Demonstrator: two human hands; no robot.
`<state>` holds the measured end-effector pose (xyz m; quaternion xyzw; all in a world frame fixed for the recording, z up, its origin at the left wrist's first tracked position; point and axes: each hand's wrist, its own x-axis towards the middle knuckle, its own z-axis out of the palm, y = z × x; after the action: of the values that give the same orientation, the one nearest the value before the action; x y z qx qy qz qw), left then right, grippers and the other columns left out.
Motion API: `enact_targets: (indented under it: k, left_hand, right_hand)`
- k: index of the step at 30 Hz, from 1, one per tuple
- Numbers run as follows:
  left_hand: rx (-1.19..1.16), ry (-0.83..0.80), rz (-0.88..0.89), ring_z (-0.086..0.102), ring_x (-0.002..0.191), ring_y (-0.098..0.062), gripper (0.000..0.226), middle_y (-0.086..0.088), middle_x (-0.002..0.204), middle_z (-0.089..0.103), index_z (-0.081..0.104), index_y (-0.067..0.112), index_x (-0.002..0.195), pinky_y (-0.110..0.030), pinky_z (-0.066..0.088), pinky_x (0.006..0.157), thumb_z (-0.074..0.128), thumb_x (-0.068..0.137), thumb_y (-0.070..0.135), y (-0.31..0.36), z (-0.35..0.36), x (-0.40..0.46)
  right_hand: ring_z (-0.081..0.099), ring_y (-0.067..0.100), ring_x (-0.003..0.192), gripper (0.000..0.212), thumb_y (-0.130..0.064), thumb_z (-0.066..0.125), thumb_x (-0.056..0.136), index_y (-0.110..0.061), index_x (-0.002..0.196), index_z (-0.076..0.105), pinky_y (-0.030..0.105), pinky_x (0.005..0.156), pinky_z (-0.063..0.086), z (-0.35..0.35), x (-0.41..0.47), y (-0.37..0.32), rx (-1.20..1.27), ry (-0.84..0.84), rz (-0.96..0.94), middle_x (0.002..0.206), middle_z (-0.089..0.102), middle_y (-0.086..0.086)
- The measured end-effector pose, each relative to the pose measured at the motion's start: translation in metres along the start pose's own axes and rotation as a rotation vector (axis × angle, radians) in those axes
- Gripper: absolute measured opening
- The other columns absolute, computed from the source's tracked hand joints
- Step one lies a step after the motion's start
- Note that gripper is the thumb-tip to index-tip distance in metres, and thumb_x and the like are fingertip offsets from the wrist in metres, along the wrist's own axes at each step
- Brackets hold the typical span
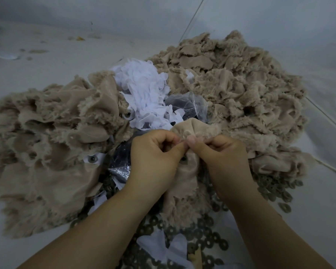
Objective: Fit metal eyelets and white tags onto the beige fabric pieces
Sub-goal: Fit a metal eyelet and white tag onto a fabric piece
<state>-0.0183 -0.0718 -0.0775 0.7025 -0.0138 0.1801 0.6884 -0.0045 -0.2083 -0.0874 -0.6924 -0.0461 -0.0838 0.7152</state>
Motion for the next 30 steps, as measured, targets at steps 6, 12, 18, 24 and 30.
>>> enact_targets:
  k: [6,12,18,24,30]
  left_hand:
    - [0.067,-0.064,0.000,0.066,0.062,-0.023,0.014,-0.006,0.068,0.070,0.072,0.011,0.068,-0.029,0.055,0.061,0.082,0.075,0.002,-0.004,0.002,-0.001]
    - [-0.212,-0.116,-0.184,0.065,0.065,-0.020,0.011,-0.013,0.069,0.071,0.074,0.007,0.071,-0.032,0.056,0.069,0.076,0.078,-0.001,-0.004,0.000,0.003]
    - [-0.340,-0.095,-0.235,0.065,0.064,-0.018,0.026,-0.009,0.066,0.071,0.075,0.014,0.064,-0.025,0.057,0.065,0.069,0.082,-0.004,-0.001,0.001,0.003]
    - [-0.325,-0.043,-0.245,0.062,0.068,-0.026,0.029,-0.012,0.066,0.069,0.071,0.014,0.060,-0.037,0.057,0.072,0.069,0.084,-0.003,0.001,0.003,0.000]
    - [0.008,0.069,-0.014,0.062,0.062,-0.040,0.020,-0.015,0.063,0.066,0.066,0.009,0.064,-0.045,0.056,0.059,0.075,0.081,0.004,-0.002,0.002,-0.003]
  right_hand:
    - [0.056,0.035,0.070,0.062,-0.040,0.086,0.056,0.013,0.073,0.058,0.052,0.066,0.050,-0.006,0.003,-0.001,0.036,0.029,0.163,0.081,0.055,0.048]
    - [0.056,0.024,0.057,0.033,-0.025,0.081,0.078,0.004,0.067,0.067,0.035,0.057,0.049,-0.005,0.003,0.002,0.021,0.036,0.034,0.065,0.065,0.030]
    - [0.065,0.032,0.068,0.021,-0.014,0.074,0.086,-0.005,0.067,0.073,0.043,0.068,0.055,0.001,-0.001,-0.002,0.148,0.048,0.118,0.076,0.070,0.030]
    - [0.065,0.034,0.070,0.024,-0.015,0.074,0.086,0.004,0.073,0.070,0.047,0.070,0.055,0.005,-0.004,-0.003,0.169,0.061,0.132,0.080,0.069,0.034]
    - [0.049,0.026,0.059,0.039,-0.034,0.071,0.080,0.002,0.068,0.063,0.042,0.056,0.043,0.011,-0.006,-0.001,0.038,0.059,0.069,0.064,0.056,0.037]
